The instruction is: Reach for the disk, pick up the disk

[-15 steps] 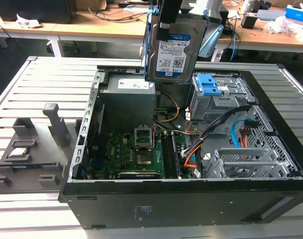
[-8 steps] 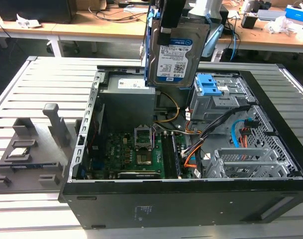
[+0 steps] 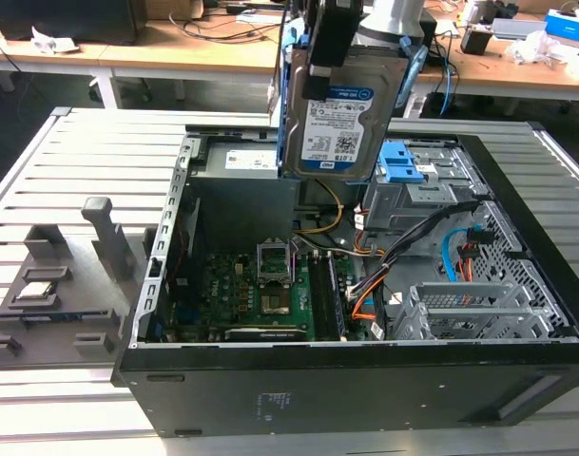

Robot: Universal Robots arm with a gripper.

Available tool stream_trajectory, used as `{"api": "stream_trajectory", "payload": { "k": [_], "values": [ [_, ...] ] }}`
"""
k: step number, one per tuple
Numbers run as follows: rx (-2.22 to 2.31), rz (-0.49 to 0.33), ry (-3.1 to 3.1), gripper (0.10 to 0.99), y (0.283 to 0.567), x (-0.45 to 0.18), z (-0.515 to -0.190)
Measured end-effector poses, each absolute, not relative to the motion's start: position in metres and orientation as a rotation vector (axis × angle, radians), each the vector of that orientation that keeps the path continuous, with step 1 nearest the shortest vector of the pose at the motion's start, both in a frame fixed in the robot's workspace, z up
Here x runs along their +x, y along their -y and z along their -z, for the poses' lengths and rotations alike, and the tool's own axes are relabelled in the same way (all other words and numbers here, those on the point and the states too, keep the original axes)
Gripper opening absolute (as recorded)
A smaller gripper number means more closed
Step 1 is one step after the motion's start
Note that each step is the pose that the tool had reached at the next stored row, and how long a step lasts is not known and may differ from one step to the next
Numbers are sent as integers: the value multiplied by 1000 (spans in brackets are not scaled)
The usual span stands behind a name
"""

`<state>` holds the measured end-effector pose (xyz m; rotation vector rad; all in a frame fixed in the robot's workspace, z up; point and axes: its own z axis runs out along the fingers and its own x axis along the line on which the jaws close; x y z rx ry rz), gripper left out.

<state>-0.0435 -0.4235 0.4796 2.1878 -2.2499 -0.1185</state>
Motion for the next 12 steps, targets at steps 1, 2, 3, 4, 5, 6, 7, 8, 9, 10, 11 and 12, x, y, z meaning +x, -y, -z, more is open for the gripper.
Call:
{"api": "stream_trajectory", "payload": {
  "k": [1, 2, 3, 4, 5, 6, 7, 8, 9, 10, 11, 12],
  "values": [
    [2188, 119, 2250, 369, 427, -43, -480],
    [2188, 118, 2250, 369, 430, -43, -480],
    [2188, 119, 2250, 369, 433, -43, -480],
    [2188, 118, 2250, 369, 436, -44, -480],
    [2188, 119, 2250, 369, 440, -43, -480],
    [2188, 119, 2250, 369, 445, -44, -480],
    [2188, 119, 2250, 369, 449, -44, -480],
    [2188, 119, 2250, 369, 451, -43, -480],
    [2188, 119, 2250, 369, 453, -44, -480],
    [2188, 118, 2250, 369, 456, -44, -480],
    [2188, 119, 2250, 369, 461, -43, -479],
    [2188, 119, 2250, 369, 465, -43, -479]
  ]
}}
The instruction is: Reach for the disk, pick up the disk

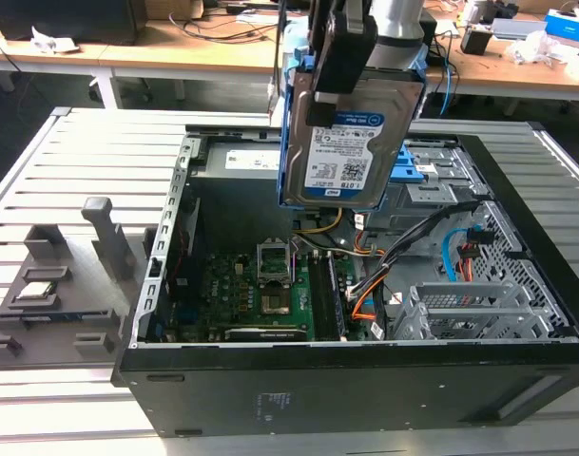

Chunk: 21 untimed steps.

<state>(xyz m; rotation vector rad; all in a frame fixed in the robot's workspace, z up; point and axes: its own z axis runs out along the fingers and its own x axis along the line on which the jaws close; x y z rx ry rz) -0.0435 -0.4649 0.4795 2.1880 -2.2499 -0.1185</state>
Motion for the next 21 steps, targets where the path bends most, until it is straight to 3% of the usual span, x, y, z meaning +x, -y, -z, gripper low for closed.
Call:
{"api": "stream_trajectory", "payload": {
  "k": [21],
  "values": [
    [2178, 95, 2241, 369, 551, -44, -479]
  ]
}}
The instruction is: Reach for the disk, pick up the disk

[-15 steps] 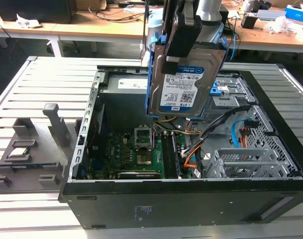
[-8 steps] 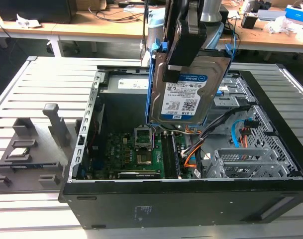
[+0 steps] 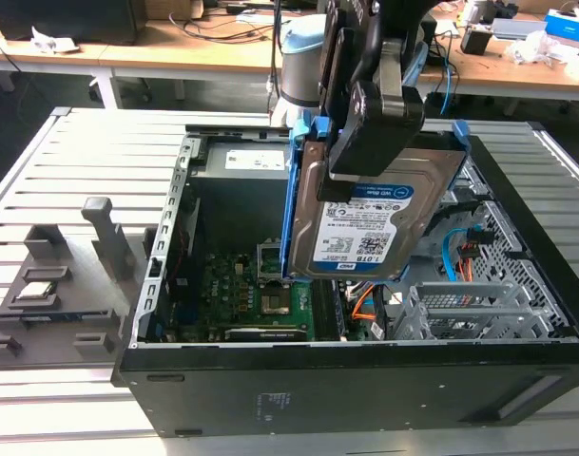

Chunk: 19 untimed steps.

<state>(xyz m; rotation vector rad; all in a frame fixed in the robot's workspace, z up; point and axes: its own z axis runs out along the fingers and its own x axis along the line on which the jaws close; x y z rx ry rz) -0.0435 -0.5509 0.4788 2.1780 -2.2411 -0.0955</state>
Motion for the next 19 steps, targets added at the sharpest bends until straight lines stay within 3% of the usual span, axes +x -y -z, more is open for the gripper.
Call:
{"api": "stream_trajectory", "payload": {
  "k": [19],
  "values": [
    [2178, 94, 2240, 369, 552, 15, -479]
  ]
}}
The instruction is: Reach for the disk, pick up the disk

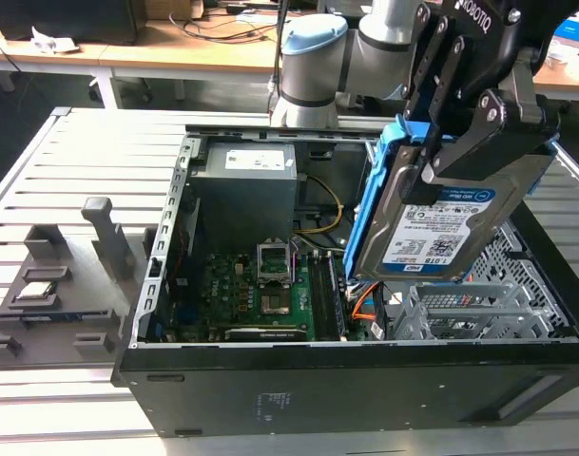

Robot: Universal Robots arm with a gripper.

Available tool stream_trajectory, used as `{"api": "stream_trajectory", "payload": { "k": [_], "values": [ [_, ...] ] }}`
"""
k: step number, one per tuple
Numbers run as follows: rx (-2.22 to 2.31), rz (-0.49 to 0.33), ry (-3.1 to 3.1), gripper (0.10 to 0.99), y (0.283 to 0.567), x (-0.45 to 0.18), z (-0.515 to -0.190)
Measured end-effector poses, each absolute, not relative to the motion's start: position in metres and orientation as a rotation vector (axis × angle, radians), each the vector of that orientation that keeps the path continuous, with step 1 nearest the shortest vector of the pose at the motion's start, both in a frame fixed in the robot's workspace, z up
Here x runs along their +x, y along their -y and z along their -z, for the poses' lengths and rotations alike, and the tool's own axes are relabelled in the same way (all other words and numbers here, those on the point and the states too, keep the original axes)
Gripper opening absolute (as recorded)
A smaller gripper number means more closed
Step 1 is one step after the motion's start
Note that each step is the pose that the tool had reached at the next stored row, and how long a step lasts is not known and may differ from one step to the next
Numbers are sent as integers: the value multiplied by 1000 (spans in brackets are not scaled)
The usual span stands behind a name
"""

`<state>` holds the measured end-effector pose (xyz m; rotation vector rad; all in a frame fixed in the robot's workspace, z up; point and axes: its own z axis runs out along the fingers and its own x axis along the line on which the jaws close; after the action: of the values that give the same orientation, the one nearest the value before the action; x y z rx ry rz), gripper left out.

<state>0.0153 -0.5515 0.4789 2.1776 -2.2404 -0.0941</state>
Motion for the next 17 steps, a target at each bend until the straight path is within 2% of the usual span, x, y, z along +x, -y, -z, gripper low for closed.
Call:
{"api": "stream_trajectory", "payload": {
  "k": [17],
  "values": [
    [2176, 91, 2239, 369, 552, 67, -479]
  ]
}}
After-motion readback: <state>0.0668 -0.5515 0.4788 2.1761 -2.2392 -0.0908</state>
